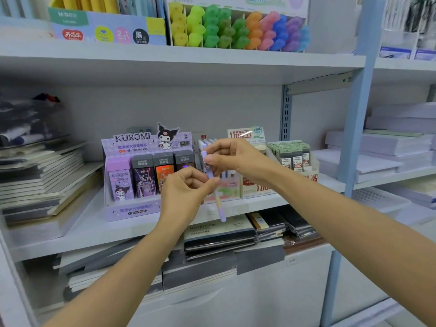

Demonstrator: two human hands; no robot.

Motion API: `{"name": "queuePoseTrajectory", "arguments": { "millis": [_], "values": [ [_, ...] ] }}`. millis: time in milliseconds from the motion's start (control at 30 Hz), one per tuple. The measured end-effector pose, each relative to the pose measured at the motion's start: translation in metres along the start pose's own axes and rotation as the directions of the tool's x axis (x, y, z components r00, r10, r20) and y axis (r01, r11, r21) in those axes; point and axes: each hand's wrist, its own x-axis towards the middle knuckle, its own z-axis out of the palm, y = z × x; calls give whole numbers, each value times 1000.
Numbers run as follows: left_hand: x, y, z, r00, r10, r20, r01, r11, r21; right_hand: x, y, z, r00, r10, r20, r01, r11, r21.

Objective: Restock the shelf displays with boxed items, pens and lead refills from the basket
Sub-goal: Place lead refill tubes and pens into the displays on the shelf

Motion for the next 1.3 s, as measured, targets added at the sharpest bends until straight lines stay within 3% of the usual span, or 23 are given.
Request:
{"name": "queuePoseTrajectory", "arguments": {
  "millis": [100, 200, 300, 367, 467, 833, 967, 1167, 1300],
  "values": [
    [1, 0, 0, 999, 27, -21, -26, 998, 62, -1, -2, -2, 1000, -18, -6, 18, 1000, -23],
    [1, -3, -2, 990, 134, -34, -122, 962, 244, 2, -9, -11, 981, -87, -176, 83, 996, -31],
    [1, -14, -9, 953, 286, 96, -290, 780, 554, 9, -15, -28, 885, -151, -439, 161, 987, -14],
    [1, -25, -12, 932, 248, 266, -363, 664, 654, 13, -12, -32, 840, -173, -514, 164, 984, -65],
    [-1, -40, -12, 911, 154, 382, -392, 604, 694, 17, 2, -27, 833, -177, -524, 125, 983, -133],
    [-1, -51, -12, 916, 174, 360, -390, 590, 707, 28, 24, -19, 941, -116, -319, 17, 954, -299],
    [-2, -52, -11, 916, 184, 356, -389, 622, 679, 37, 26, -12, 937, -119, -328, 19, 956, -291],
    [-4, -51, -13, 907, 177, 383, -403, 630, 664, 43, 38, 3, 930, -105, -351, -71, 888, -455],
    [-4, -47, -30, 903, 227, 365, -425, 601, 677, 43, 31, 7, 867, -305, -395, -33, 755, -655]
  ]
}}
